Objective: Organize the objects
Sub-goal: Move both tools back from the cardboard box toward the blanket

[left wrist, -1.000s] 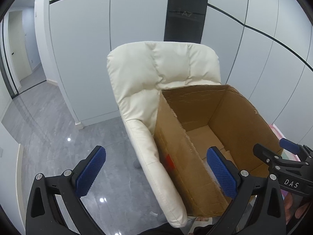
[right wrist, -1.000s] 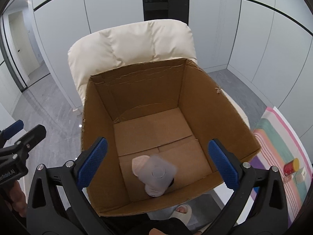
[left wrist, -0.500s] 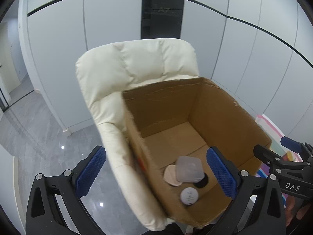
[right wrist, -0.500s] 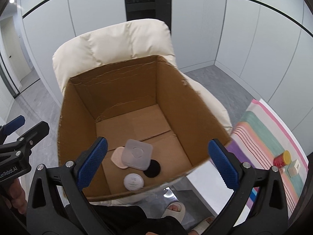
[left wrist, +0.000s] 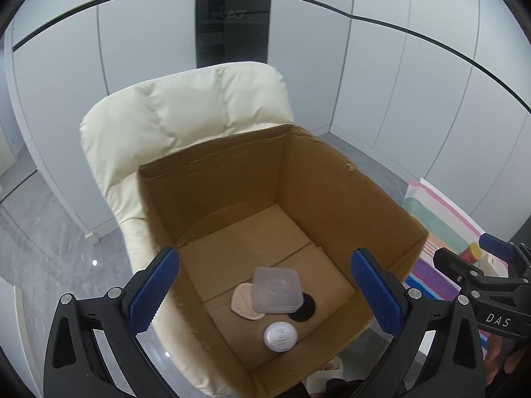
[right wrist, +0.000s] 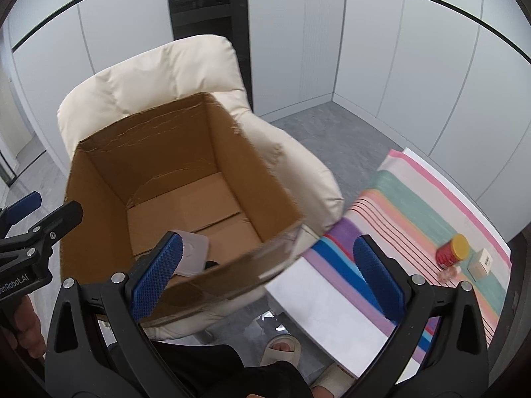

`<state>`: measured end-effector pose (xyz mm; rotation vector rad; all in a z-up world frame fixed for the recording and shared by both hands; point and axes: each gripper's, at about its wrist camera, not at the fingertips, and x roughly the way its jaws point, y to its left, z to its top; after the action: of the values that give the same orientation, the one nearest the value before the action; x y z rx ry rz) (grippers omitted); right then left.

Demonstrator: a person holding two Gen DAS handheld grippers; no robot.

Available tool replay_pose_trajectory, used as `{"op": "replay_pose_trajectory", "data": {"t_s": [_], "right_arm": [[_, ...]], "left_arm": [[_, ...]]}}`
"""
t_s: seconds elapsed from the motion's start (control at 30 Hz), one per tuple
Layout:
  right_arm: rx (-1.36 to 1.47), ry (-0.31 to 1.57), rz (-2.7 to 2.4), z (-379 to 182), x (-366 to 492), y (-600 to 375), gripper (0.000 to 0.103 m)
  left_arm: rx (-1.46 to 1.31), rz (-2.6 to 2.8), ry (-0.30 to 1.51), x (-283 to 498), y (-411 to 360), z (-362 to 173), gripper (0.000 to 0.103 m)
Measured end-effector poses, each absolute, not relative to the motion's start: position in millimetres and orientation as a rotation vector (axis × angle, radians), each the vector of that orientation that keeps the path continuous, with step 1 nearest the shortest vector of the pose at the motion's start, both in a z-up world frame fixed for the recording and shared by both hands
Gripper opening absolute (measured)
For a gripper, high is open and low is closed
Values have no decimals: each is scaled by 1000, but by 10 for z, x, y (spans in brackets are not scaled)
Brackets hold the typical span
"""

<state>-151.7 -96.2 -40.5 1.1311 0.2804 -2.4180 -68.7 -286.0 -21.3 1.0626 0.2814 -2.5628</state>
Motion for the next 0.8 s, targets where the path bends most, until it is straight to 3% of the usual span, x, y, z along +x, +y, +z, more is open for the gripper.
{"op": "replay_pose_trajectory", "data": {"t_s": [0.8], "right_arm": [[1199,208,-2575,-410,-1691,105,103]], "left_arm": [[1140,-2710,205,-1235,-1952,-220,103]]}}
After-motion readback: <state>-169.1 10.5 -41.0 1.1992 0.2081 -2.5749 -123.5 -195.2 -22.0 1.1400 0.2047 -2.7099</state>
